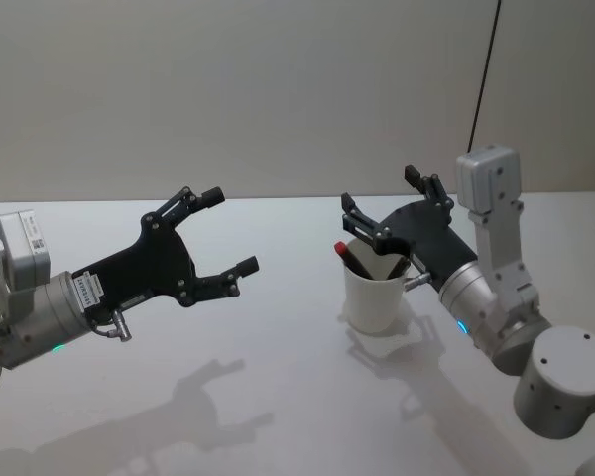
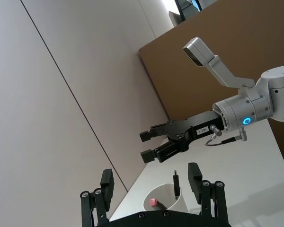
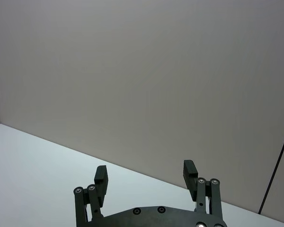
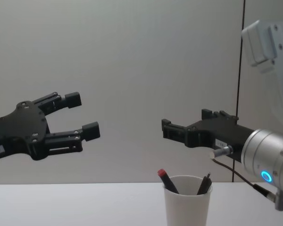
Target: Place the pen into the pen holder.
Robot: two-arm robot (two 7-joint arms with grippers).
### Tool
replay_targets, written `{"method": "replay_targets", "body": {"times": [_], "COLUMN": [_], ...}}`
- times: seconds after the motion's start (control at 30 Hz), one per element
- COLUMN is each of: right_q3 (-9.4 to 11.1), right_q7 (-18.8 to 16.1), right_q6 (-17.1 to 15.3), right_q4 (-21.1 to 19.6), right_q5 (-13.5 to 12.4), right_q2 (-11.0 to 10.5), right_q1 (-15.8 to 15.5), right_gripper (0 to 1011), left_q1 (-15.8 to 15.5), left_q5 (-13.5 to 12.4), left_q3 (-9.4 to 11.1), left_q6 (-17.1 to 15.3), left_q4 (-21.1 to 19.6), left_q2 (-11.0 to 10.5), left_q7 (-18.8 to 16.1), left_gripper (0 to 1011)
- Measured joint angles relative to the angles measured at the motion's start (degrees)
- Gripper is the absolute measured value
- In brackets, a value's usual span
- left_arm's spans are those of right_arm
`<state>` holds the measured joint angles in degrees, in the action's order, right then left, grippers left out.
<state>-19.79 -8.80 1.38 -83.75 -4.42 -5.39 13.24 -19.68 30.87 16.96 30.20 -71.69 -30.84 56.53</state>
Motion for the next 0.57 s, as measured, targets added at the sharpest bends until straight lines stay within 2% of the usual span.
{"method": "replay_targets", "body": {"times": [0.57], "right_q3": [0.0], "right_q7": [0.0], "right_q6": [0.1], "right_q4": [-0.1], "right_q5": [0.0], "right_q2": [0.0], "right_q1": [0.0], "right_gripper": [1001], "left_q1": [0.0], "left_q5": [0.0], "left_q3": [0.0], "left_q6": [0.0], "left_q4": [0.0], "left_q2": [0.0], "left_q7": [0.0], "left_gripper": [1003]}}
